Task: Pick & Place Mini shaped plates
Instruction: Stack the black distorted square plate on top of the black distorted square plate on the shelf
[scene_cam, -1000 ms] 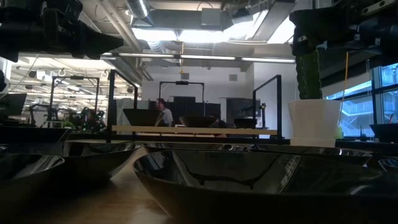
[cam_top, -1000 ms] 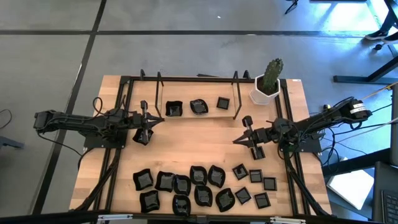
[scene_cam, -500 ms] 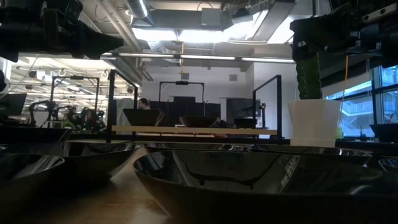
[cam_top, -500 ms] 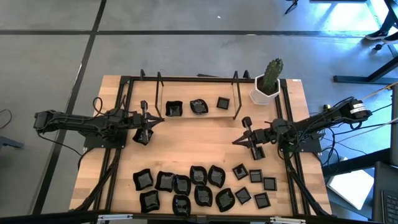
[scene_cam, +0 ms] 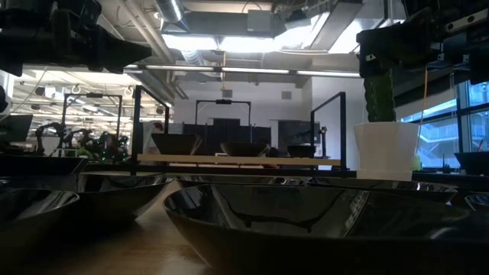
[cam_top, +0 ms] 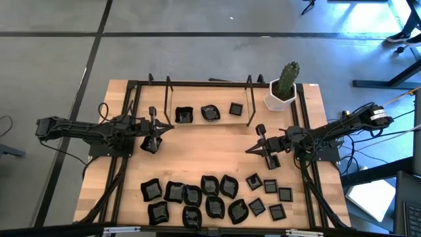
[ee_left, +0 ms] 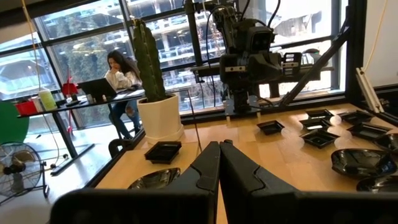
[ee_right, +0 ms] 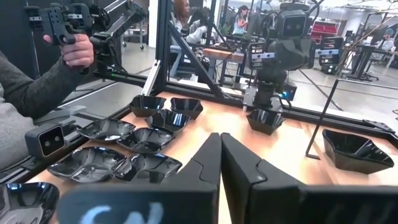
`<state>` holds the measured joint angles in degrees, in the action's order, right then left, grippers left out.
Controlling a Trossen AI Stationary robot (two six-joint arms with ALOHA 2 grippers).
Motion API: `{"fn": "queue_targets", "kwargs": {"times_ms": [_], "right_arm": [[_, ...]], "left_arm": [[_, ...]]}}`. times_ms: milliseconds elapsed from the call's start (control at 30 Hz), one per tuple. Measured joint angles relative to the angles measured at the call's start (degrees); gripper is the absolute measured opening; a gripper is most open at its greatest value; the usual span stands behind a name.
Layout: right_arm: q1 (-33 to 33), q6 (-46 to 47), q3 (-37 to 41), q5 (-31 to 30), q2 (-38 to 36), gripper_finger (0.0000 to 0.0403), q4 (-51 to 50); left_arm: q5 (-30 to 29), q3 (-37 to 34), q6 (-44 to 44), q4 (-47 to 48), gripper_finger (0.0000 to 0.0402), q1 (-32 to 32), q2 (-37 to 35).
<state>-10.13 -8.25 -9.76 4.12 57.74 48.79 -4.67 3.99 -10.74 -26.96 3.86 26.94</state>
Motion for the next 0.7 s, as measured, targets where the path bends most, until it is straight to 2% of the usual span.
{"fn": "queue_targets", "kwargs": {"times_ms": [167,400,533,700], "right_arm": [[0.0,0.0,0.0,0.0,0.0,0.0006,-0.3],[0.0,0.1,0.0,0.0,0.0,0.0008,-0.2],[0.0,0.1,0.0,0.0,0.0,0.0004,-0.2],[0.0,0.2,0.0,0.0,0.0,0.0014,-0.2]], "left_arm": [[0.9,0.0,0.1,-0.4,0.0006,0.0,0.0],[8.2,0.0,0.1,-2.1,0.0006,0.0,0.0],[7.6,0.0,1.0,-2.1,0.0006,0.0,0.0],[3.0,0.0,2.4,-2.2,0.0006,0.0,0.0]]}}
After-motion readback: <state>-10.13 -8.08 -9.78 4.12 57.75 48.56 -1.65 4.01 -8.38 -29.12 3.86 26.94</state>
